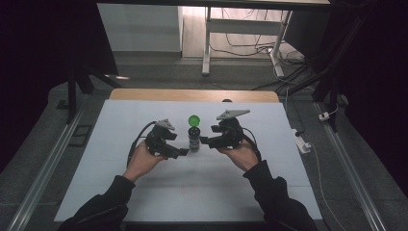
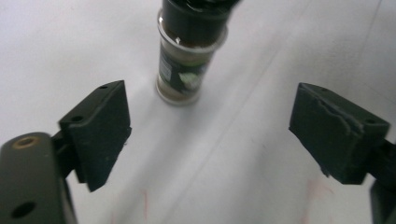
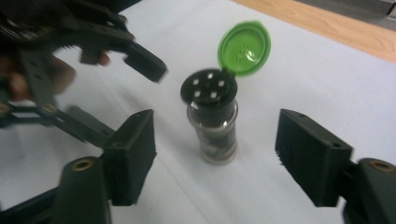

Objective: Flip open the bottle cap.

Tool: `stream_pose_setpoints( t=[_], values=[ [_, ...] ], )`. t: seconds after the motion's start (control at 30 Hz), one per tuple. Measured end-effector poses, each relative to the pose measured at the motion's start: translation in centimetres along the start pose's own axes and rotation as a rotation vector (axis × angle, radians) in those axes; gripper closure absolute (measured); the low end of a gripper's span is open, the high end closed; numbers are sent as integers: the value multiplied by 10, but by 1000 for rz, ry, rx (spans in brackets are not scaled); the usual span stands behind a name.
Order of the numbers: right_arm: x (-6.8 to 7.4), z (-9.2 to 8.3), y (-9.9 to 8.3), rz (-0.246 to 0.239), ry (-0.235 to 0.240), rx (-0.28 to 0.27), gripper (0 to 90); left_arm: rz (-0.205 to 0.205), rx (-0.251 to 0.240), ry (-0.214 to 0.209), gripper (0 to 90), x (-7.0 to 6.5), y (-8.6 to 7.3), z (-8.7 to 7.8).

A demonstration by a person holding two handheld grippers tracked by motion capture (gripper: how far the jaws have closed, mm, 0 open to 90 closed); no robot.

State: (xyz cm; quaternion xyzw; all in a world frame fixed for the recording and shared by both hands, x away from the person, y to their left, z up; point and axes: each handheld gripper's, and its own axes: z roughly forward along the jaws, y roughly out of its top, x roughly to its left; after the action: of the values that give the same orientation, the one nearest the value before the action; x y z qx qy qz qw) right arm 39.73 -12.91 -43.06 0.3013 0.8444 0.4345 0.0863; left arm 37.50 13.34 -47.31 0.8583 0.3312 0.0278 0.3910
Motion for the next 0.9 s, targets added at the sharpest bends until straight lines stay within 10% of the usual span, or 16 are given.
stream_pose_setpoints(
  t=[0.9],
  values=[
    [16,-67,-55,25,-15,-21,3,-93,-131,31,0,-31,-84,-91]
  ],
)
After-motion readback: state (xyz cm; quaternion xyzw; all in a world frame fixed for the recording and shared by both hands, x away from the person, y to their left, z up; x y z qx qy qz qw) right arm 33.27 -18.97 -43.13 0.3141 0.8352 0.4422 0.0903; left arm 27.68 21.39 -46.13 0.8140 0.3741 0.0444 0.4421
